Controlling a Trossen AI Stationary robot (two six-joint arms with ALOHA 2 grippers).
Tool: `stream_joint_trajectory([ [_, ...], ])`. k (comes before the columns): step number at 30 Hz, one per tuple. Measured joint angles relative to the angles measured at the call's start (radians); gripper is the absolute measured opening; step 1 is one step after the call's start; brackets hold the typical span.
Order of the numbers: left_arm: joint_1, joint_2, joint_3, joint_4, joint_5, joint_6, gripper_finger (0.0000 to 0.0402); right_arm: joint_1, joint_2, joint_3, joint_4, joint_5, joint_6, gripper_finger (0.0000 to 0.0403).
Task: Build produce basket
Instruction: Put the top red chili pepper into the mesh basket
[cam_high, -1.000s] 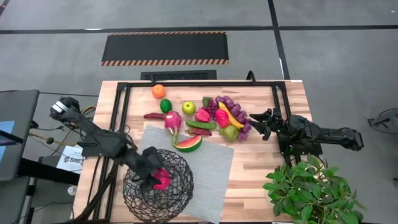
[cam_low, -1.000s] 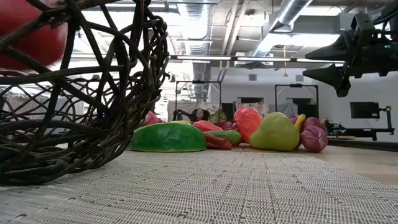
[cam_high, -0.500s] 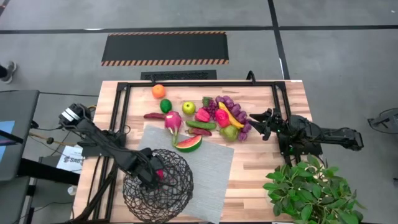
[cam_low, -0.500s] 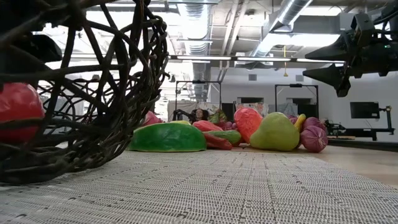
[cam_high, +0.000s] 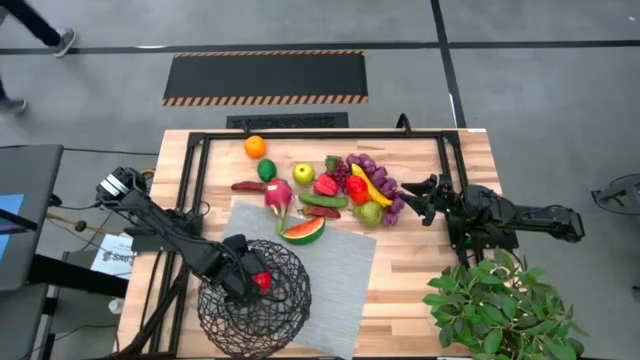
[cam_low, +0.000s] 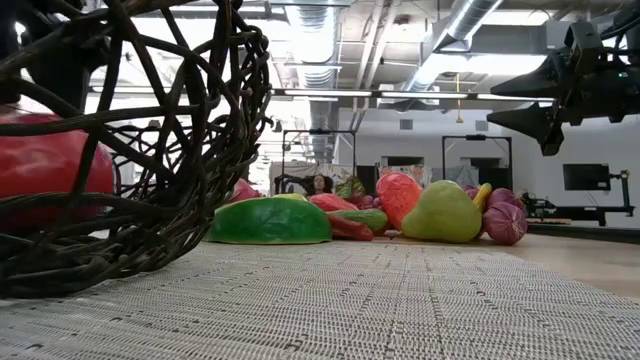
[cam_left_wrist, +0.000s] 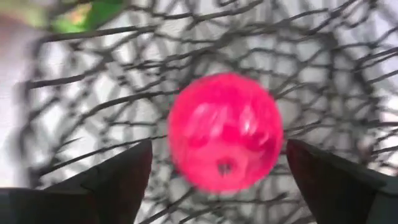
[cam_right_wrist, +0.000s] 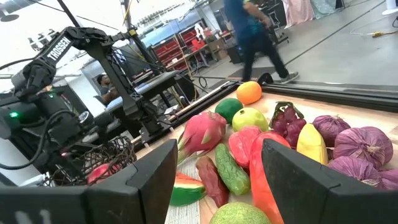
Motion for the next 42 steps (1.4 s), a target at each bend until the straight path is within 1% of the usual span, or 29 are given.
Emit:
stream_joint_trajectory([
  [3,0.0,0.0,0.033,-0.106,-0.049,-0.013,0.0371,0.0,0.0,0.0,0.0,0.0,0.0,0.0255],
  [8,0.025,0.0,0.131,-0.257,-0.106,-0.027,0.0372,0.0,0.0,0.0,0.0,0.0,0.0,0.0255],
  [11,0.056,-0.001,0.207,-0.367,-0.195,0.003,0.0372,0.0,0.0,0.0,0.0,0.0,0.0,0.0255],
  [15,0.139,-0.032,0.269,-0.49,-0.347,0.057,0.0373,0.0,0.0,0.0,0.0,0.0,-0.021,0.0255],
  [18,0.228,-0.097,0.266,-0.495,-0.443,0.115,0.0373,0.0,0.0,0.0,0.0,0.0,-0.023,0.0255],
  [20,0.3,-0.15,0.253,-0.465,-0.462,0.194,0.0373,0.0,0.0,0.0,0.0,0.0,-0.023,0.0255],
  [23,0.42,-0.222,0.212,-0.406,-0.437,0.33,0.0373,0.0,0.0,0.0,0.0,0.0,-0.024,0.0255],
  [26,0.534,-0.279,0.151,-0.306,-0.415,0.483,0.0373,0.0,0.0,0.0,0.0,0.0,-0.023,0.0255],
  [28,0.605,-0.301,0.11,-0.234,-0.361,0.575,0.0373,0.0,0.0,0.0,0.0,0.0,-0.023,0.0255],
  [32,0.728,-0.33,0.004,-0.087,-0.202,0.73,0.0373,0.0,0.0,0.0,-0.002,-0.016,-0.018,0.0255],
  [37,0.849,-0.331,-0.121,0.017,-0.116,0.848,0.0373,0.0,0.0,0.0,-0.003,-0.018,-0.016,0.0255],
  [42,0.94,-0.332,-0.22,0.071,-0.039,0.895,0.0373,0.0,0.0,0.0,-0.004,-0.018,-0.015,0.0255],
])
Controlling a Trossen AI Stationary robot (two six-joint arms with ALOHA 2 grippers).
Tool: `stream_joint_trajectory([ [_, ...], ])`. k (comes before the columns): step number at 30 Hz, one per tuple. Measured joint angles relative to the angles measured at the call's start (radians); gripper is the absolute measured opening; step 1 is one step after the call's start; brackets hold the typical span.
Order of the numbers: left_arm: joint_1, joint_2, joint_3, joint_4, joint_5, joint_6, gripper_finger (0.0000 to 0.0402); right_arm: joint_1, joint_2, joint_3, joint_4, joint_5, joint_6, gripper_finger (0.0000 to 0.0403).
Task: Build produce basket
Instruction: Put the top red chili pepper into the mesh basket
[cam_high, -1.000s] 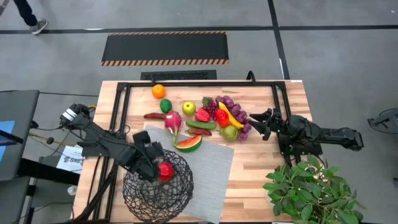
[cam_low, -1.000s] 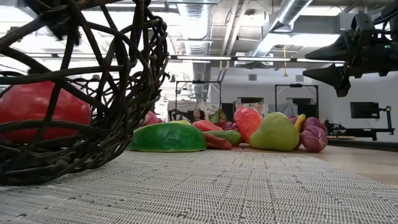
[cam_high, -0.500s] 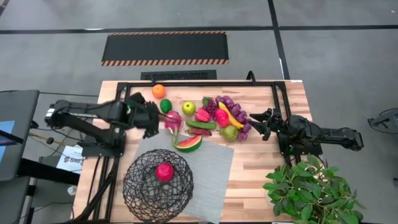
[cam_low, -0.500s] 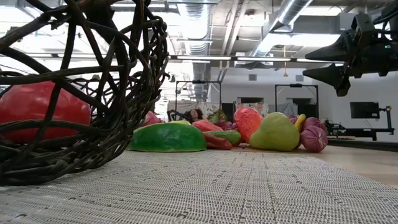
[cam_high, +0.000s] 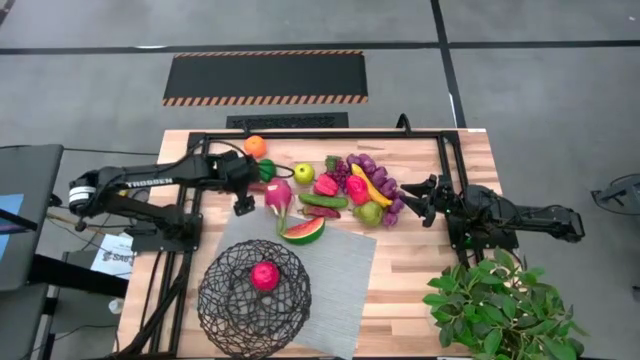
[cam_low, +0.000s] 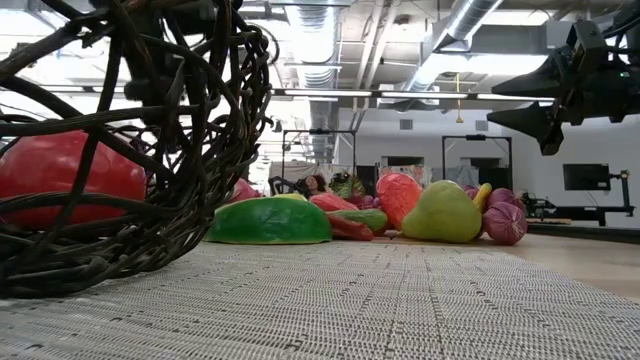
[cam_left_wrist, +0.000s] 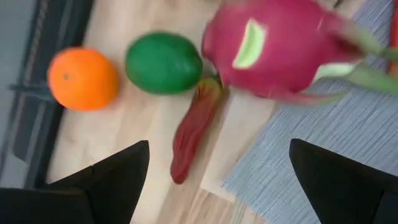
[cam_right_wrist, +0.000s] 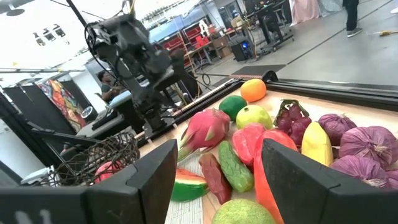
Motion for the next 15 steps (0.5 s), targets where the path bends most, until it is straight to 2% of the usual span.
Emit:
stream_joint_trajectory([
  [9,0.075,0.0,-0.131,0.121,0.066,0.126,0.0373,0.0,0.0,0.0,0.0,-0.003,0.003,0.0255],
  [15,0.126,0.0,-0.189,0.21,0.126,0.172,0.0373,0.0,0.0,0.0,0.0,-0.003,0.073,0.0255],
])
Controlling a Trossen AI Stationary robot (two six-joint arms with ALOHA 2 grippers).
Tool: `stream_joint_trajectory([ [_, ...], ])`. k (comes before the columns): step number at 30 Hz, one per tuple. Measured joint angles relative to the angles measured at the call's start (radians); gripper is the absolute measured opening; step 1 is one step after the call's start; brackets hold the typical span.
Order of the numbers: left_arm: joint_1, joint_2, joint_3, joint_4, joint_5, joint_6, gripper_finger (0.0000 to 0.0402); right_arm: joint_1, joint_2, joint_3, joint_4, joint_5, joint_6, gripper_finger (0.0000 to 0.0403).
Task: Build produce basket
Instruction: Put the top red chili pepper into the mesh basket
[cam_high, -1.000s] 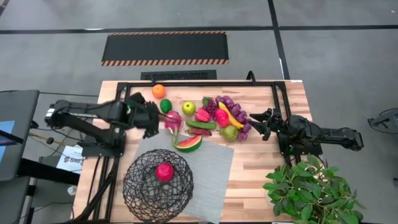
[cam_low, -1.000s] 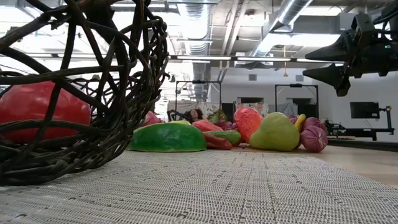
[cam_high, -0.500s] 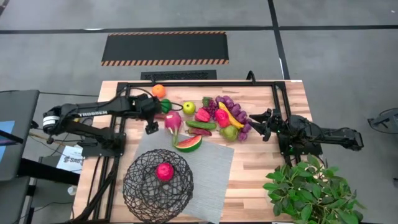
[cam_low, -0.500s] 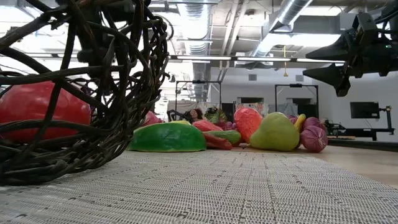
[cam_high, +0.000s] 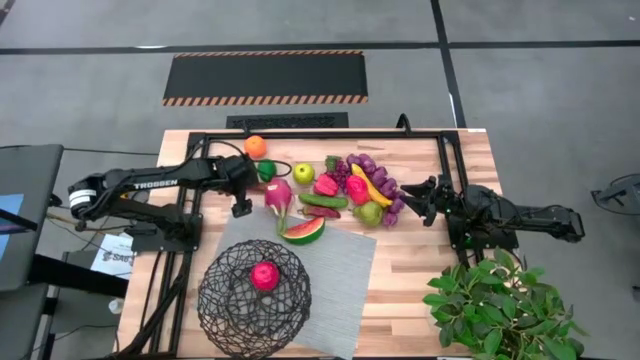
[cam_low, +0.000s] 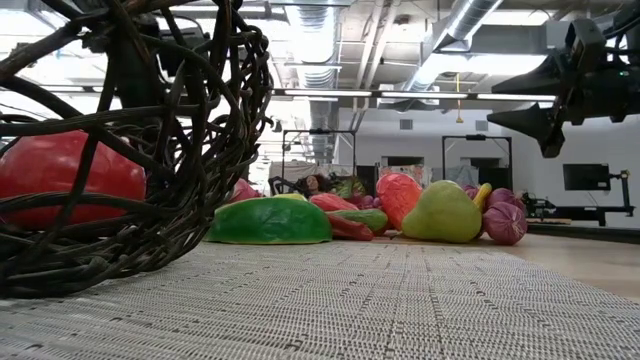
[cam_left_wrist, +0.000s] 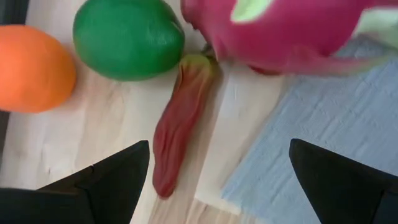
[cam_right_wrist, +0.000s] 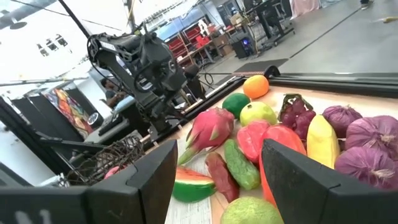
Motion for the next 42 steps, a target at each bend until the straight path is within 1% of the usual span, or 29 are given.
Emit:
stream_joint_trajectory([
  [5,0.027,0.007,-0.038,0.043,0.006,0.02,0.0373,0.0,0.0,0.0,0.0,0.0,0.006,0.0255],
  [10,0.042,0.008,-0.066,0.046,0.047,0.013,0.0373,-0.003,0.0,0.0,0.0,0.0,-0.028,0.0255],
  [15,0.042,0.008,-0.089,0.096,0.042,0.031,0.0373,-0.003,0.0,0.0,0.0,0.0,-0.029,0.0255],
  [21,0.072,0.008,-0.089,0.143,0.008,0.032,0.0373,-0.003,0.0,0.0,0.0,0.0,-0.03,0.0255],
  [27,0.138,0.009,-0.089,0.185,0.007,-0.002,0.0373,-0.003,0.0,0.0,0.0,0.001,-0.063,0.0255],
  [32,0.145,0.014,-0.089,0.202,0.026,-0.001,0.0373,-0.004,0.0,0.0,0.001,0.002,-0.081,0.0255],
  [35,0.142,0.053,-0.089,0.231,0.05,-0.005,0.0373,-0.004,0.0,0.0,0.0,0.002,-0.081,0.0255],
  [38,0.136,0.136,-0.089,0.257,0.051,-0.003,0.0373,-0.004,0.0,0.0,0.0,0.003,-0.081,0.0255],
  [42,0.134,0.242,-0.069,0.253,-0.002,-0.033,0.0373,-0.004,0.0,0.0,0.001,0.003,-0.075,0.0255],
])
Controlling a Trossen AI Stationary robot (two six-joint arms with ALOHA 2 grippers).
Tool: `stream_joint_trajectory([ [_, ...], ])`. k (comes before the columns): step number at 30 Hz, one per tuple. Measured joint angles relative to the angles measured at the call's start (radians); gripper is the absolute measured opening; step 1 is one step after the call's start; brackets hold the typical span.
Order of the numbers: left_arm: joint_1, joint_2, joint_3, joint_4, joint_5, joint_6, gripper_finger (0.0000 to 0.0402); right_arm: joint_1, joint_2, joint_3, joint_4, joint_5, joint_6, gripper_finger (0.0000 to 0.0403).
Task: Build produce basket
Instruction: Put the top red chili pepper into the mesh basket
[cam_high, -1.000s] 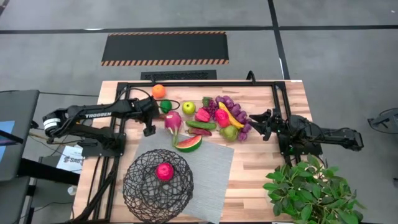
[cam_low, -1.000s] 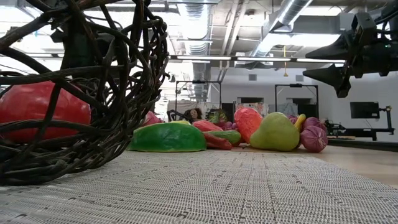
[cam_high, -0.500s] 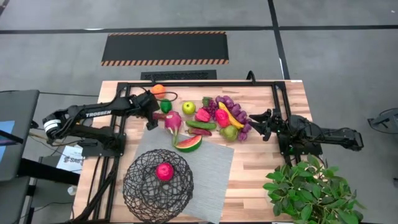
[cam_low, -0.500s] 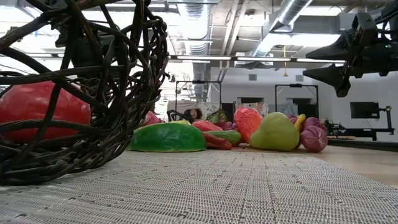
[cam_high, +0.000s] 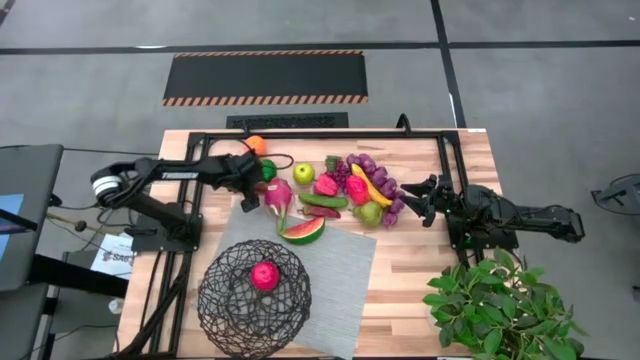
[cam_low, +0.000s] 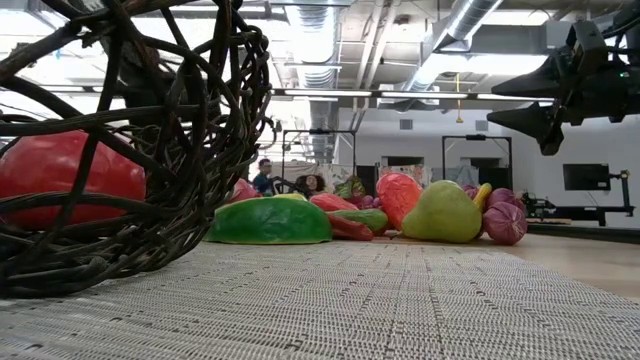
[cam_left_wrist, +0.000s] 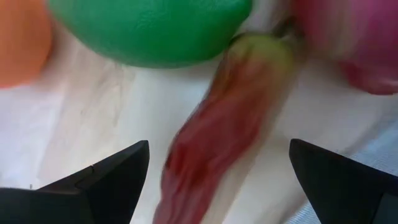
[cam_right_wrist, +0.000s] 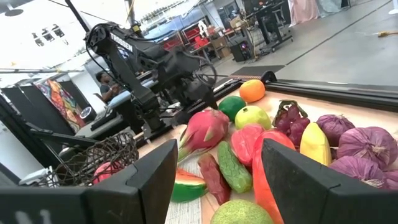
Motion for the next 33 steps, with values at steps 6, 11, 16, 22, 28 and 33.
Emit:
stream_joint_trajectory([
  [6,-0.007,0.059,0.018,-0.015,0.0,-0.019,0.0369,0.0,0.0,0.0,0.0,0.0,0.002,0.0255],
  [11,-0.01,0.054,0.016,-0.015,0.011,-0.047,0.0326,0.0,0.0,0.0,0.0,0.0,0.002,0.0255],
  [16,-0.011,0.052,0.014,-0.018,0.019,-0.085,0.0256,0.0,0.0,0.0,0.0,0.0,0.002,0.0255],
  [22,-0.011,0.053,0.011,-0.004,0.047,-0.119,0.0176,0.0,0.0,0.0,0.0,0.0,0.003,0.0255],
  [28,-0.012,0.053,0.011,0.003,0.035,-0.156,0.0116,0.0,0.0,0.0,0.0,0.0,0.005,0.0255],
  [33,-0.018,0.049,0.011,0.005,0.019,-0.194,0.0096,0.0,0.0,0.0,0.0,0.0,0.005,0.0255],
])
